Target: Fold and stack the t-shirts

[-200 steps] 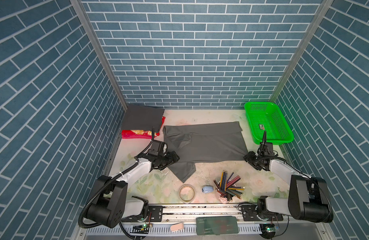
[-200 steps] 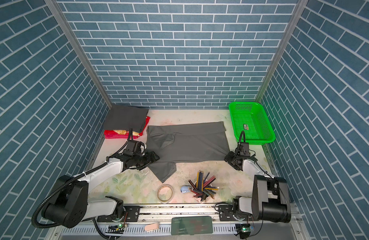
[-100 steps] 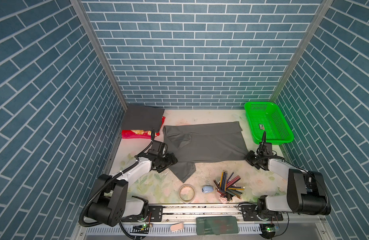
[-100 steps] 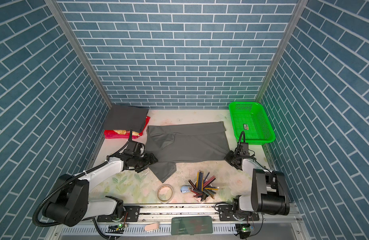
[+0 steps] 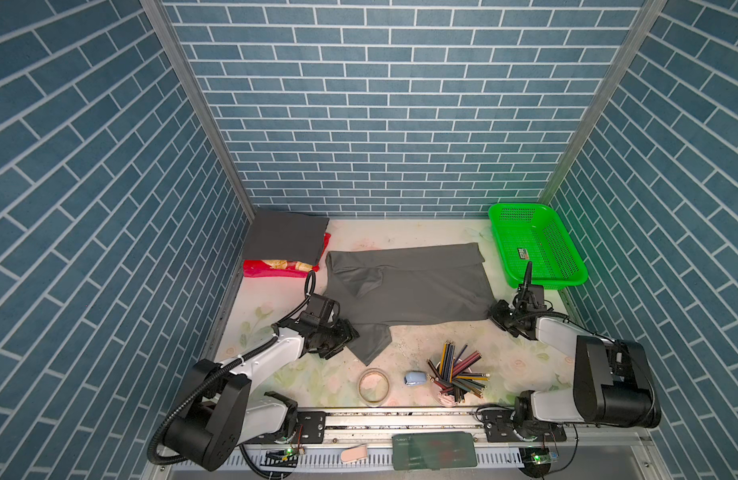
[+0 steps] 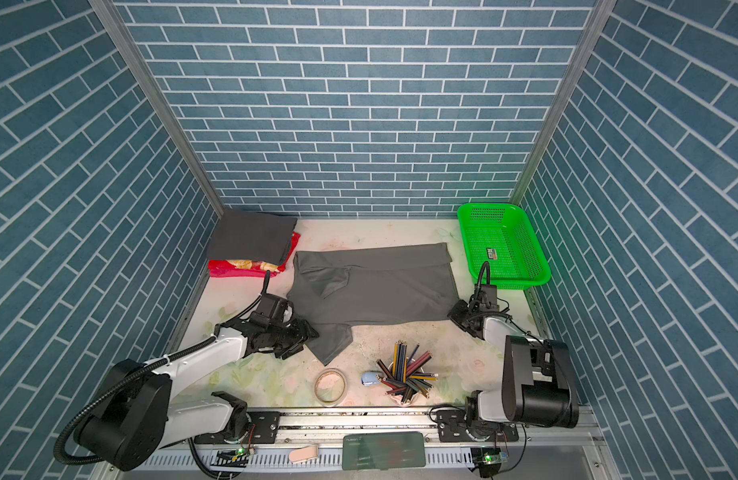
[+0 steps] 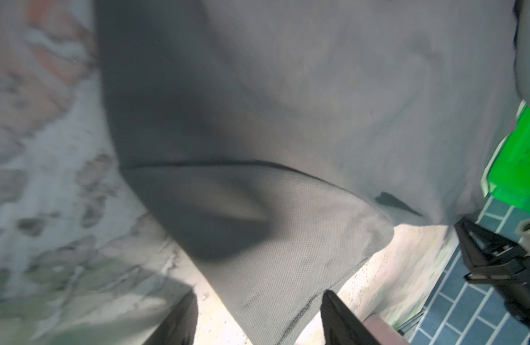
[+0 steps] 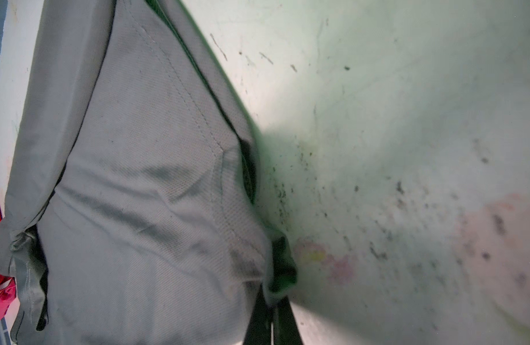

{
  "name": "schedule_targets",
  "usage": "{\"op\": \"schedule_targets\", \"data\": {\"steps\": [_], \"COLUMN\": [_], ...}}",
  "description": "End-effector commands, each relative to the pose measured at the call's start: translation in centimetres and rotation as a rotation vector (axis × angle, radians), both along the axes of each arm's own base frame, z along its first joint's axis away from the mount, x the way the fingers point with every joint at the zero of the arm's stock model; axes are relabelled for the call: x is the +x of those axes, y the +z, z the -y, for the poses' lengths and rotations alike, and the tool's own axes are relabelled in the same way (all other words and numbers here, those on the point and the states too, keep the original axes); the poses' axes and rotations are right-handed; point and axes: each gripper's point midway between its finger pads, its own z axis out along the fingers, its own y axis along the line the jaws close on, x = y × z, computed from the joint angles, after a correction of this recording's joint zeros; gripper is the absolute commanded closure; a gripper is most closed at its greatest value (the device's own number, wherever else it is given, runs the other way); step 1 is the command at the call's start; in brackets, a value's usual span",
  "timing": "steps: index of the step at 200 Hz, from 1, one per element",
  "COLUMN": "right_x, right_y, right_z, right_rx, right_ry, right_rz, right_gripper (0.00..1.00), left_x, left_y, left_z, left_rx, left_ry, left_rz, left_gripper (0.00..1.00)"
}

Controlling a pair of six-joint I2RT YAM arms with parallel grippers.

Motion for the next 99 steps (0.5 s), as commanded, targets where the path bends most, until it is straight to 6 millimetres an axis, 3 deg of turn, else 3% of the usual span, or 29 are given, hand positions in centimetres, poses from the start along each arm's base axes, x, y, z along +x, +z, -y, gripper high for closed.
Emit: {"op": "schedule_targets", "data": {"steps": [1,20,63,99], "right_x": [0.4,0.6,0.7,0.7], "right_y": [0.3,0.4,0.4,0.6], "right_z": [0.0,0.0,-0.2,-0.1], "right_rx": [-0.002,-0.002,0.01,0.003], "right_ry": [0.012,0.012,0.018,0.018], "right_rz": [0.015,0.022,0.024,0.026], "right_gripper": [0.99,0.99,0.99,0.99], "left_x": [-2.2,-2.5,-2.9,-3.0], "left_y": [-2.3,-3.1,-4.4,-4.5], "left_z": [-1.5,-2.2,-2.4,-1.9], "left_rx": [0.152,0.233,0.409,0.471], "left_ry": [-0.031,-0.086,-0.231,-0.314], "left_rz": [-0.086,-0.093,-0.088,-0.073], "left_gripper": [0.39,0.46,0.47,0.8]}}
